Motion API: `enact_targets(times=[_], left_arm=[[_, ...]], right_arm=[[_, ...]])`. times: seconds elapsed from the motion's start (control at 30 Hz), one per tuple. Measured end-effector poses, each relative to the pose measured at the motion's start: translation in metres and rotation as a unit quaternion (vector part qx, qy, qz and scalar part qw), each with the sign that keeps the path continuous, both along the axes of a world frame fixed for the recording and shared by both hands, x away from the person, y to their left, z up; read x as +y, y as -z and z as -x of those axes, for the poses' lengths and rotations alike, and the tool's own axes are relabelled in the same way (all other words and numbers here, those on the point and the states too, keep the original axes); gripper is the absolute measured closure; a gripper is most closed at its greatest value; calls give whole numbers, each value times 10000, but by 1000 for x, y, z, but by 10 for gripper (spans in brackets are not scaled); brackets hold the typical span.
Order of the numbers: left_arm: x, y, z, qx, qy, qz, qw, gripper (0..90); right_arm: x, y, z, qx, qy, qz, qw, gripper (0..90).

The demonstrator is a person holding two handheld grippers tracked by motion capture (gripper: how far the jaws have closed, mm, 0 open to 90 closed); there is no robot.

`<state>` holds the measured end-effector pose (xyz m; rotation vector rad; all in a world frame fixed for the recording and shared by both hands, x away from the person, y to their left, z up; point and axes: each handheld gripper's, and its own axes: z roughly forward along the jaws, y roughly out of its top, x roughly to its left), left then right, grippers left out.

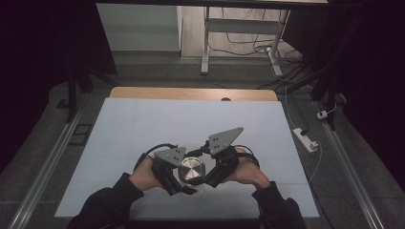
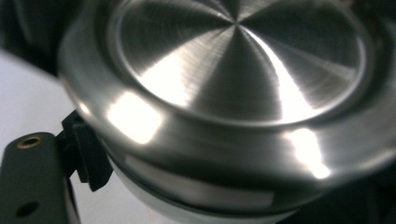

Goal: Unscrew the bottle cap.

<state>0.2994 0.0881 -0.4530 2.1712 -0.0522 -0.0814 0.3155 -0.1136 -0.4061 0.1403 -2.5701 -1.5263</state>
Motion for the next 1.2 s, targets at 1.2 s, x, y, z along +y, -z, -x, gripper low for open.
enact_targets(times=[1.2], left_arm=[[-4,-8,1,-48,-513,-217,9984,149]], right_arm=[[-6,-6,-3,240,-31,-166,9996,60]])
